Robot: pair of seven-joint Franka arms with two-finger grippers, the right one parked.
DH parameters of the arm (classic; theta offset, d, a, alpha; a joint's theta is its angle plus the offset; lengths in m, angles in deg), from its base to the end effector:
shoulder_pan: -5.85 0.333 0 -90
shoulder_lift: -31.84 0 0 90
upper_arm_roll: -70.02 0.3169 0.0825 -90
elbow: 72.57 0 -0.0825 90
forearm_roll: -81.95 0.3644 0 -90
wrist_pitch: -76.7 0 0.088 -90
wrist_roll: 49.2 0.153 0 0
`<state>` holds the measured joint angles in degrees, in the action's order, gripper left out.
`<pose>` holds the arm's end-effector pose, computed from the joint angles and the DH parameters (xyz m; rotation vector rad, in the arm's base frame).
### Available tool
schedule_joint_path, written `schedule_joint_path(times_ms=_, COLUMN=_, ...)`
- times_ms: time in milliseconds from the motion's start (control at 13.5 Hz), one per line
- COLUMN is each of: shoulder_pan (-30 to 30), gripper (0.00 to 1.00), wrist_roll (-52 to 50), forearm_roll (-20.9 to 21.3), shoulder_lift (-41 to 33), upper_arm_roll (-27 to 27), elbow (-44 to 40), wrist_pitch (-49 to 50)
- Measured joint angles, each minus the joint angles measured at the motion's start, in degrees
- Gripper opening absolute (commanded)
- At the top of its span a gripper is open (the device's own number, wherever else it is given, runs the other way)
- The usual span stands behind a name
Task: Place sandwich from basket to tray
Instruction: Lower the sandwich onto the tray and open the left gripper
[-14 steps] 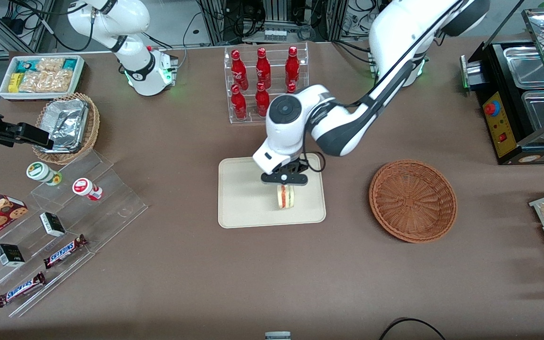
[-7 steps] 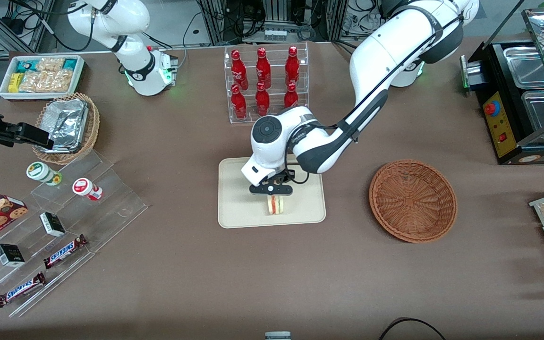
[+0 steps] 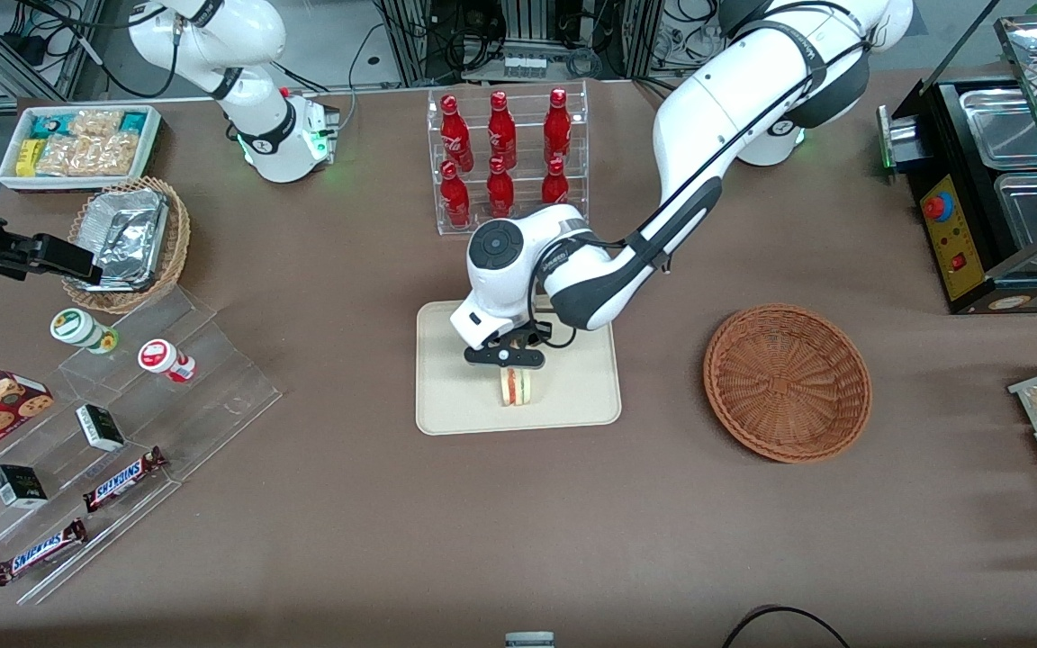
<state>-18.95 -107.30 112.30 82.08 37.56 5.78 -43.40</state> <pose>0.4837 -0.5296 0.2068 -3.1204 0.1402 -0.0320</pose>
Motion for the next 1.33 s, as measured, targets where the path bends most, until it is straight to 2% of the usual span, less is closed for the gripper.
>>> schedule_joint_path(times_ms=74, shoulder_pan=-0.2, gripper=0.32, wrist_roll=-0.1, forearm_roll=0.0, shoulder_lift=0.1, upper_arm_roll=0.0, elbow=0.0, wrist_pitch=0.0)
schedule_joint_path(times_ms=148, shoulder_pan=-0.4, gripper=0.86, wrist_roll=-0.3, forearm_roll=0.0, shoulder_lift=0.2, upper_arm_roll=0.0, elbow=0.0, wrist_pitch=0.0)
schedule_joint_path(times_ms=222, shoulder_pan=-0.5, gripper=0.99, wrist_roll=-0.4, forearm_roll=0.0, shoulder_lift=0.3, upper_arm_roll=0.0, elbow=0.0, wrist_pitch=0.0)
schedule_joint_path(times_ms=741, shoulder_pan=-0.2, gripper=1.00, wrist_roll=-2.6, forearm_roll=0.1, shoulder_lift=-0.6, upper_arm_roll=0.0, elbow=-2.4, wrist_pitch=-0.1)
schedule_joint_path(times_ms=1185, shoulder_pan=5.2, gripper=1.00, wrist_roll=-4.0, forearm_roll=0.2, shoulder_lift=-12.8, upper_arm_roll=0.1, elbow=-3.8, wrist_pitch=9.9)
schedule_joint_path(times_ms=1333, shoulder_pan=8.7, gripper=1.00, wrist_roll=-3.6, forearm_roll=-2.6, shoulder_lift=-17.2, upper_arm_roll=0.0, elbow=-3.6, wrist_pitch=14.4)
